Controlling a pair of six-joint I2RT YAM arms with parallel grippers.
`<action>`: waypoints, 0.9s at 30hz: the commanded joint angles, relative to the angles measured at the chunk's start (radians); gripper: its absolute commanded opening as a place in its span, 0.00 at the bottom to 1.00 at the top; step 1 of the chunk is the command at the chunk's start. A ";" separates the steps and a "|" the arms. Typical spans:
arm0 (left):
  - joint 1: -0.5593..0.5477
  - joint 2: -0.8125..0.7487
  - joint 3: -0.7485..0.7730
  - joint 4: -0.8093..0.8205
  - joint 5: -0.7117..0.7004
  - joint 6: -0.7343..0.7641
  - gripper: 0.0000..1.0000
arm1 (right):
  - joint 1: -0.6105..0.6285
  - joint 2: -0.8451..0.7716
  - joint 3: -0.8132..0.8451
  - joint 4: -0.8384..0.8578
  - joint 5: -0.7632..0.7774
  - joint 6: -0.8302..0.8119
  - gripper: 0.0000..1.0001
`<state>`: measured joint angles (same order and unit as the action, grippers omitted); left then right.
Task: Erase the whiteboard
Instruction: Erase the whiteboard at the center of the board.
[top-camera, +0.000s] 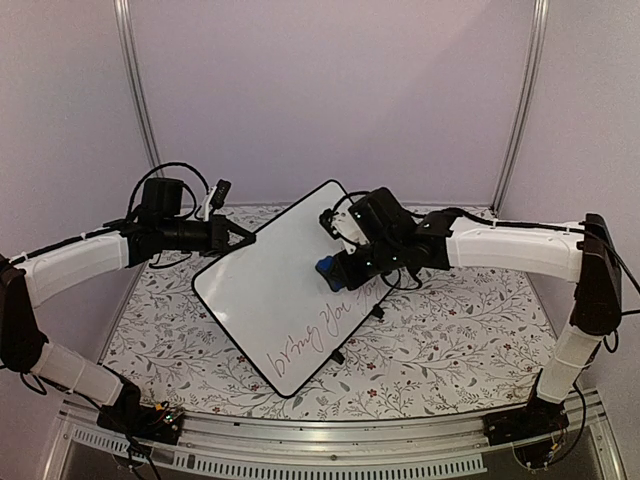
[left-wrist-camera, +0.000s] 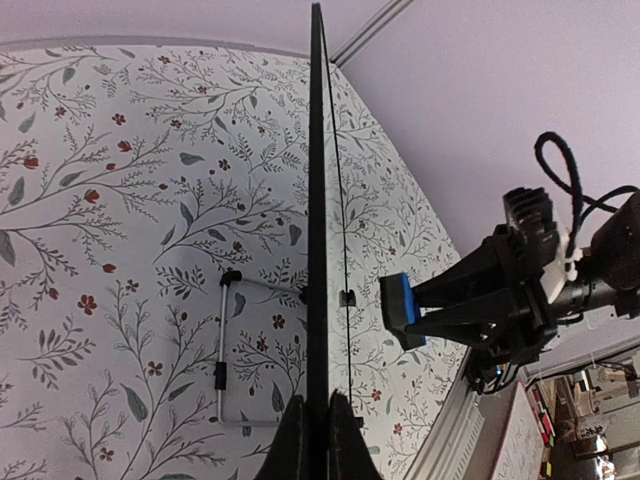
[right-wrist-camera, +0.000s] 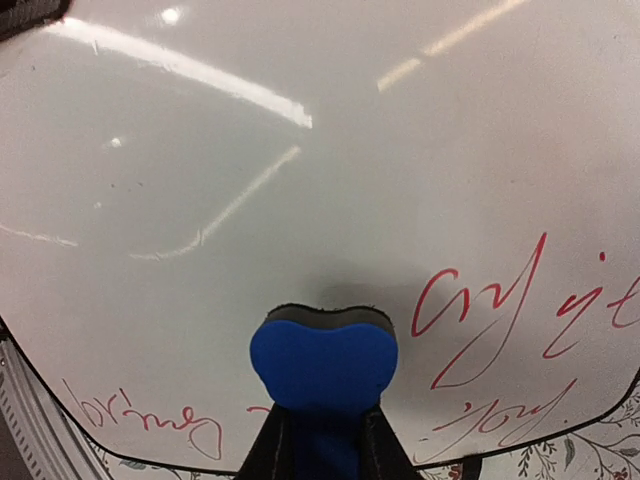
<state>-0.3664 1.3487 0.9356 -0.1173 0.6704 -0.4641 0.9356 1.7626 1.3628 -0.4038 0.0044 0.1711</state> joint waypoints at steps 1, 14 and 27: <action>-0.006 0.005 0.003 -0.022 -0.008 0.033 0.00 | -0.006 0.001 0.117 -0.014 0.061 -0.048 0.06; -0.005 -0.001 0.003 -0.023 -0.006 0.035 0.00 | -0.038 0.111 0.122 0.002 0.018 -0.060 0.05; -0.006 0.004 0.004 -0.022 -0.005 0.035 0.00 | -0.038 0.070 -0.022 0.026 0.006 -0.033 0.06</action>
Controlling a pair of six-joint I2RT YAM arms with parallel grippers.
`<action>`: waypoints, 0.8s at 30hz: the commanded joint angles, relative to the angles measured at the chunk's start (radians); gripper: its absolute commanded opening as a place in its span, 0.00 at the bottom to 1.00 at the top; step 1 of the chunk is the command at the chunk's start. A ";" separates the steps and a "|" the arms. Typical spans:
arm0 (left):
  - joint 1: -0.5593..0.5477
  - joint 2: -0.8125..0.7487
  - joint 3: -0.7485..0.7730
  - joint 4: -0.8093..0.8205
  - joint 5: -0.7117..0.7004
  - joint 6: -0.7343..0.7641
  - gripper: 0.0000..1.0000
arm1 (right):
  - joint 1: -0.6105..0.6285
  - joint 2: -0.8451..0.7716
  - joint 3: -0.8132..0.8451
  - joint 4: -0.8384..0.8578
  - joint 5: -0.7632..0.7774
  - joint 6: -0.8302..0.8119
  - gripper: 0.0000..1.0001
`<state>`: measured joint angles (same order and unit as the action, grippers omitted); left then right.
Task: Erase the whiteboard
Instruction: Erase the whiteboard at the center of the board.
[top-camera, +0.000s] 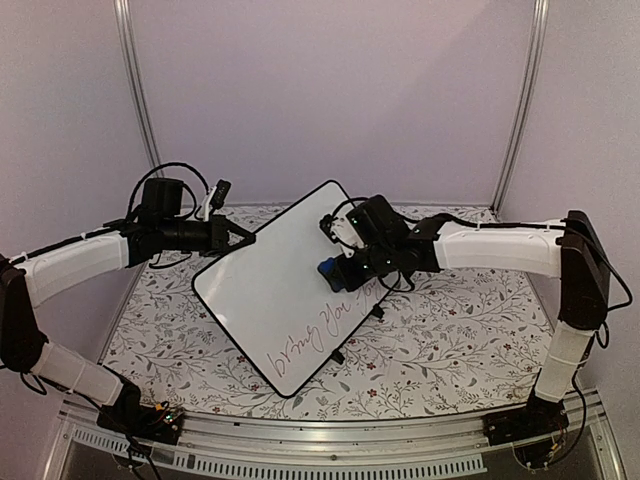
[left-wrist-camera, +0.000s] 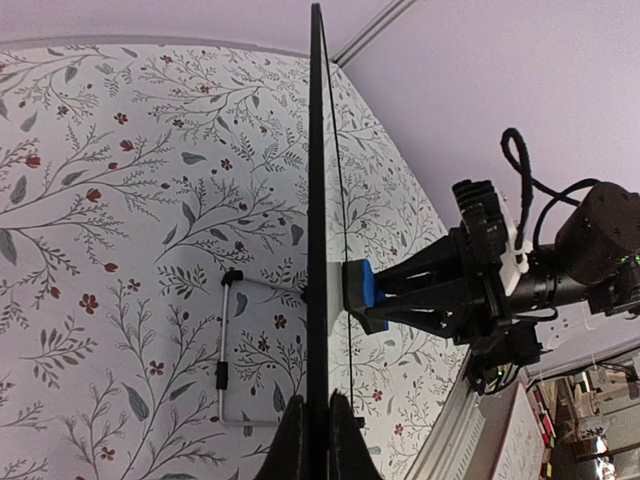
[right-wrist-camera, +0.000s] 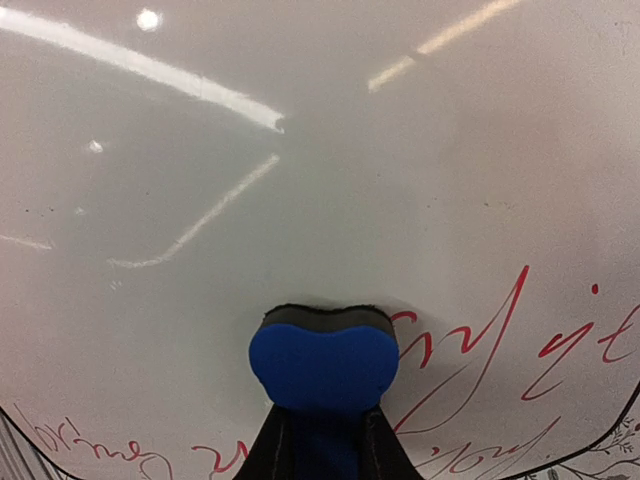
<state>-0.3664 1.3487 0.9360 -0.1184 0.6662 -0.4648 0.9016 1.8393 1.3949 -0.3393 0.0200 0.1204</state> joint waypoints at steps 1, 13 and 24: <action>-0.006 0.004 0.003 -0.022 -0.001 0.034 0.00 | -0.006 -0.011 -0.063 -0.037 -0.010 0.018 0.05; -0.005 0.006 0.003 -0.022 -0.001 0.036 0.00 | -0.006 -0.051 -0.157 -0.020 -0.046 0.037 0.05; -0.006 0.006 0.003 -0.021 0.000 0.034 0.00 | -0.006 -0.083 -0.195 -0.023 -0.050 0.050 0.05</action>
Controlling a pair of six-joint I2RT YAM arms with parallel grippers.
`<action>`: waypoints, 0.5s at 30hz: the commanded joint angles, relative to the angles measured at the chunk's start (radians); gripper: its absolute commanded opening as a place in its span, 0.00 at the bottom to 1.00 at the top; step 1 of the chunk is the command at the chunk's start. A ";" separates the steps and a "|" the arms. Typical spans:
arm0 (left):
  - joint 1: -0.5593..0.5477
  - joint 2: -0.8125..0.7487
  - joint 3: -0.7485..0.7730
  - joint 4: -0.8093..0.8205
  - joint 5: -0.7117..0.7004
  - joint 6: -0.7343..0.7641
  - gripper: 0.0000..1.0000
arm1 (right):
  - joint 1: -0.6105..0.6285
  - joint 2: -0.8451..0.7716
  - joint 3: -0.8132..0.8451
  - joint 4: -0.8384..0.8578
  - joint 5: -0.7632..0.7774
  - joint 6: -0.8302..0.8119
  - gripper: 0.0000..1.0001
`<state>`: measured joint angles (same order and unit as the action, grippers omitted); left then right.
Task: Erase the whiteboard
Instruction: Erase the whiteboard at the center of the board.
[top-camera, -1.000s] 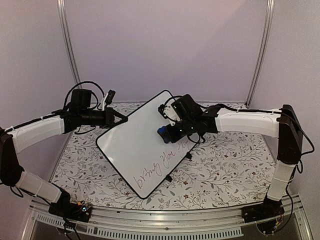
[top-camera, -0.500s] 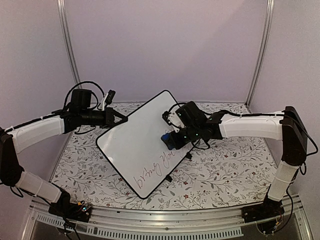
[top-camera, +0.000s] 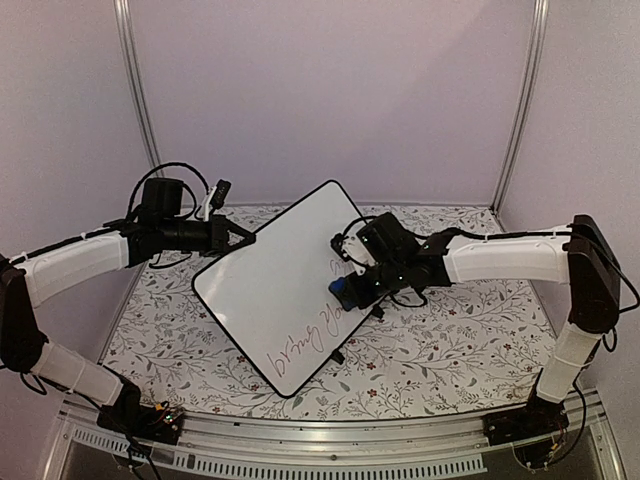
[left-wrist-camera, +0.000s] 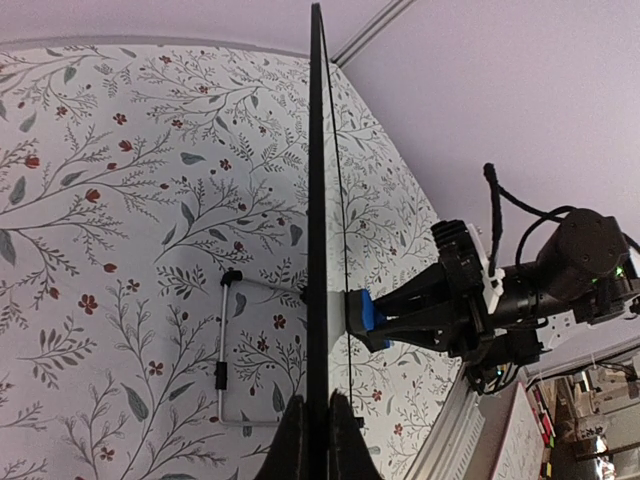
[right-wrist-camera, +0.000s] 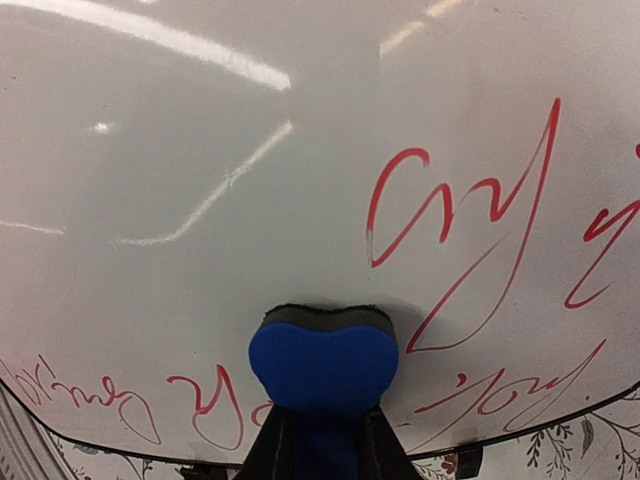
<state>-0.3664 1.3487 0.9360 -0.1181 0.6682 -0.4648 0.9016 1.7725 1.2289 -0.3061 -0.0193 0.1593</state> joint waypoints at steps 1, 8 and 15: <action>-0.006 0.006 0.003 -0.022 -0.001 0.035 0.00 | -0.005 -0.020 -0.029 -0.058 -0.010 0.011 0.05; -0.006 0.007 0.003 -0.022 -0.003 0.034 0.00 | -0.006 -0.049 0.024 -0.062 0.047 0.002 0.05; -0.005 0.007 0.003 -0.022 -0.004 0.034 0.00 | -0.041 -0.016 0.165 -0.070 0.079 -0.028 0.05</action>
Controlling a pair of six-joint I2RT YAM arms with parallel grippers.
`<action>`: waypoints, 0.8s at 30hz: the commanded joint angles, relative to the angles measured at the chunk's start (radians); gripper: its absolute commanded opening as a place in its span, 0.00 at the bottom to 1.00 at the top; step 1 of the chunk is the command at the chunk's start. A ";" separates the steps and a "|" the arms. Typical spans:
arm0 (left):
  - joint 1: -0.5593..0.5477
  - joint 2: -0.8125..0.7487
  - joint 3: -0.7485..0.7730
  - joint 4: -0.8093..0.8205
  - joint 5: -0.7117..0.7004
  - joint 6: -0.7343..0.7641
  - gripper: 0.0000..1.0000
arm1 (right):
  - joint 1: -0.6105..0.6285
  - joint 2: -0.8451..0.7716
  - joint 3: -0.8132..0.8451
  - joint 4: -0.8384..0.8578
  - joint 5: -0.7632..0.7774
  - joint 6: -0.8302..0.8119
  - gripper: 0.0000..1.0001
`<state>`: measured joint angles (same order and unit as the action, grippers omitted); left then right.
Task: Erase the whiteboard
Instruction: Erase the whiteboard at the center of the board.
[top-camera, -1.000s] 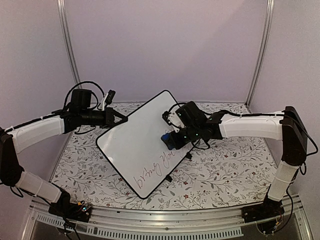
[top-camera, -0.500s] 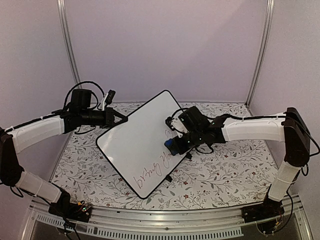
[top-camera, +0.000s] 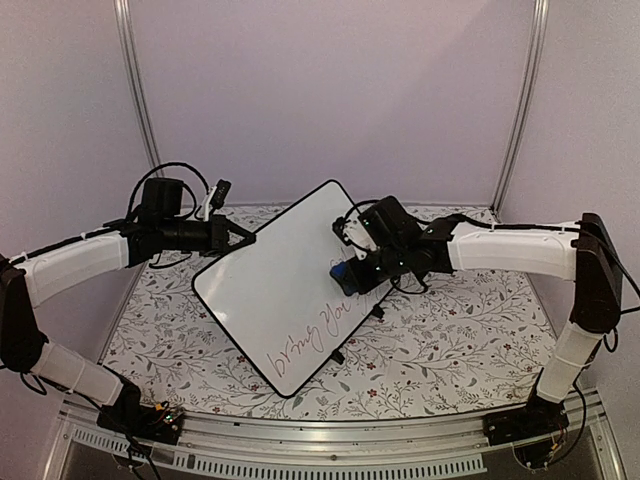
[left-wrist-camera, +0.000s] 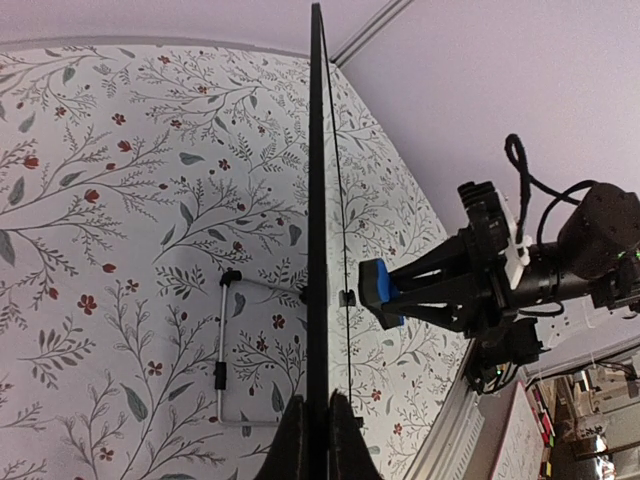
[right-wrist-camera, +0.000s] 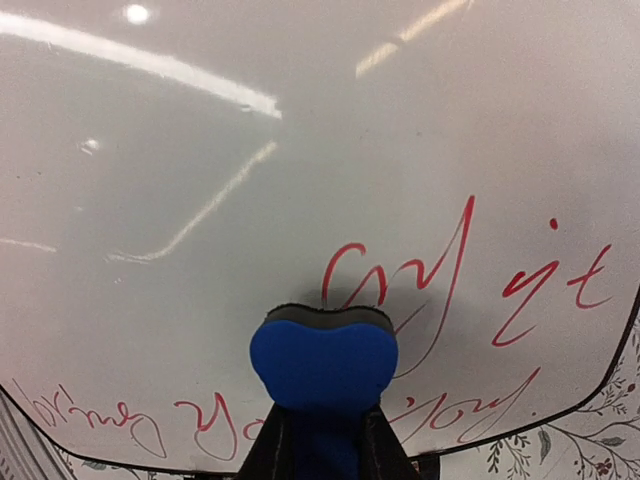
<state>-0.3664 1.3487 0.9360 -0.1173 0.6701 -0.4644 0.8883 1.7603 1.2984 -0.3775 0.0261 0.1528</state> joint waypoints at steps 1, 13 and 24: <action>-0.006 0.007 0.003 -0.022 -0.006 0.034 0.00 | -0.032 0.005 0.115 0.002 0.031 -0.026 0.06; -0.006 0.006 0.003 -0.023 -0.003 0.035 0.00 | -0.057 0.141 0.198 0.001 -0.017 -0.022 0.06; -0.006 0.008 0.003 -0.023 -0.004 0.034 0.00 | -0.057 0.107 0.044 0.037 -0.109 0.011 0.05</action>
<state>-0.3645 1.3491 0.9360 -0.1249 0.6632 -0.4717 0.8307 1.8648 1.4300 -0.2955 -0.0406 0.1429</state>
